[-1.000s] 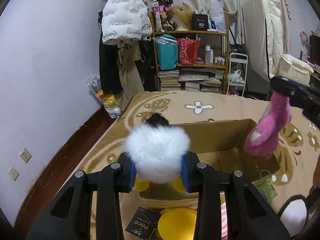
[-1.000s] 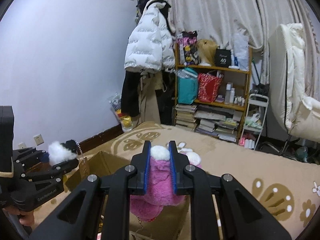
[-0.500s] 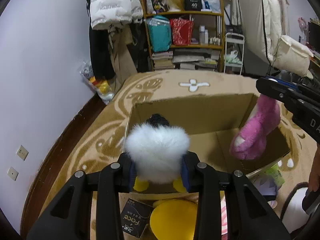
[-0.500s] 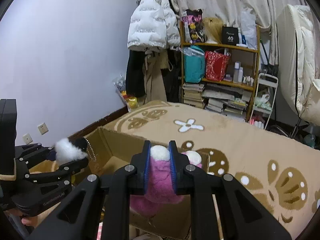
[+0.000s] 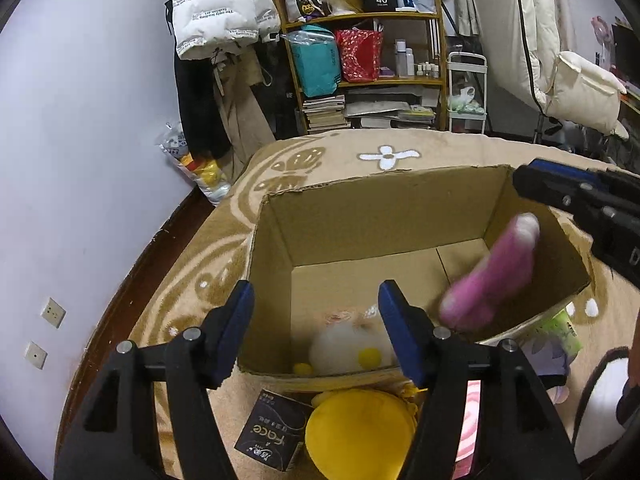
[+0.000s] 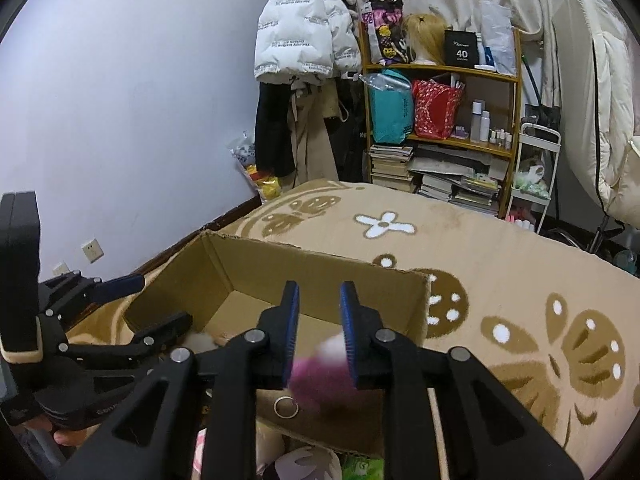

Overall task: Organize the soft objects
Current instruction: 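Carry both plushes over the box and open both grippers to drop them, then move both grippers back toward the remaining toys beside the box, then grasp the purple-haired doll with the right gripper while the left gripper grasps the yellow plush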

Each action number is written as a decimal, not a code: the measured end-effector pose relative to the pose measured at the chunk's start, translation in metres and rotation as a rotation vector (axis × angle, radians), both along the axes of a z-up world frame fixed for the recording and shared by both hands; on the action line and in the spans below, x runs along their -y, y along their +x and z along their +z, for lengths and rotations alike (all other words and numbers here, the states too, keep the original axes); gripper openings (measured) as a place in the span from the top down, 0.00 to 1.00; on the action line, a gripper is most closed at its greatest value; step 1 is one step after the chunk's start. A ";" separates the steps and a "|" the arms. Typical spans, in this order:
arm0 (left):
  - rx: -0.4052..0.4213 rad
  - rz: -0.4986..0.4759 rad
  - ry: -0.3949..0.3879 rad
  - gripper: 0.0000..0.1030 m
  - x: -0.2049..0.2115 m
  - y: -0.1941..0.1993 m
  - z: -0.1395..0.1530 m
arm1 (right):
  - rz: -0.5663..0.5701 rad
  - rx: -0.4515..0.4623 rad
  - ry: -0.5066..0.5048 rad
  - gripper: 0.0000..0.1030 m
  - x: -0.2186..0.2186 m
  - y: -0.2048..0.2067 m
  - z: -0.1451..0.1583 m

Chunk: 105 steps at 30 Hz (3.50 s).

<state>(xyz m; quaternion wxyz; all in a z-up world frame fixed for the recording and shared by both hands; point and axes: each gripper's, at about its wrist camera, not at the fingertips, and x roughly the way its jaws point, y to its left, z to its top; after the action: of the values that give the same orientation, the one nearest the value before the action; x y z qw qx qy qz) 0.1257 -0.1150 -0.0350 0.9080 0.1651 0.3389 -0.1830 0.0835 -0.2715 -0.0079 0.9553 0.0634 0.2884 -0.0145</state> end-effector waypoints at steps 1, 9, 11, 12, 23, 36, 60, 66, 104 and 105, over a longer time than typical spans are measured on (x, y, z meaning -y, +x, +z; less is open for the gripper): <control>0.004 0.003 0.007 0.31 0.000 -0.001 0.001 | -0.005 0.006 0.011 0.64 0.002 -0.003 0.002; 0.030 0.033 0.029 0.10 -0.012 -0.018 0.019 | -0.047 0.012 0.074 0.15 0.008 -0.025 0.017; 0.044 0.045 0.036 0.03 -0.018 -0.024 0.024 | -0.052 0.021 0.091 0.09 0.009 -0.032 0.021; 0.051 0.050 0.037 0.02 -0.020 -0.026 0.026 | -0.053 0.024 0.100 0.07 0.009 -0.036 0.022; 0.044 0.109 0.026 0.02 -0.052 -0.051 0.042 | -0.071 -0.006 0.124 0.00 -0.003 -0.069 0.029; -0.016 0.096 0.030 0.02 -0.067 -0.086 0.034 | -0.088 -0.059 0.174 0.00 -0.015 -0.097 0.020; -0.127 0.038 0.072 0.02 -0.038 -0.078 -0.015 | -0.118 -0.232 0.224 0.00 -0.006 -0.071 -0.043; -0.167 0.019 0.094 0.02 -0.029 -0.074 -0.029 | -0.121 -0.283 0.242 0.03 -0.005 -0.064 -0.058; -0.303 -0.050 0.054 0.42 -0.011 -0.054 -0.072 | -0.079 -0.394 0.251 0.49 -0.015 -0.042 -0.089; -0.305 -0.052 0.052 0.42 -0.011 -0.054 -0.071 | -0.078 -0.392 0.255 0.50 -0.014 -0.042 -0.089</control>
<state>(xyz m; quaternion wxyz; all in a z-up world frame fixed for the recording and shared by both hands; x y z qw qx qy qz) 0.0712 -0.1039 -0.1064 0.8363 0.1675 0.4732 -0.2206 0.0412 -0.2576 -0.0968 0.8639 0.1908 0.4654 -0.0270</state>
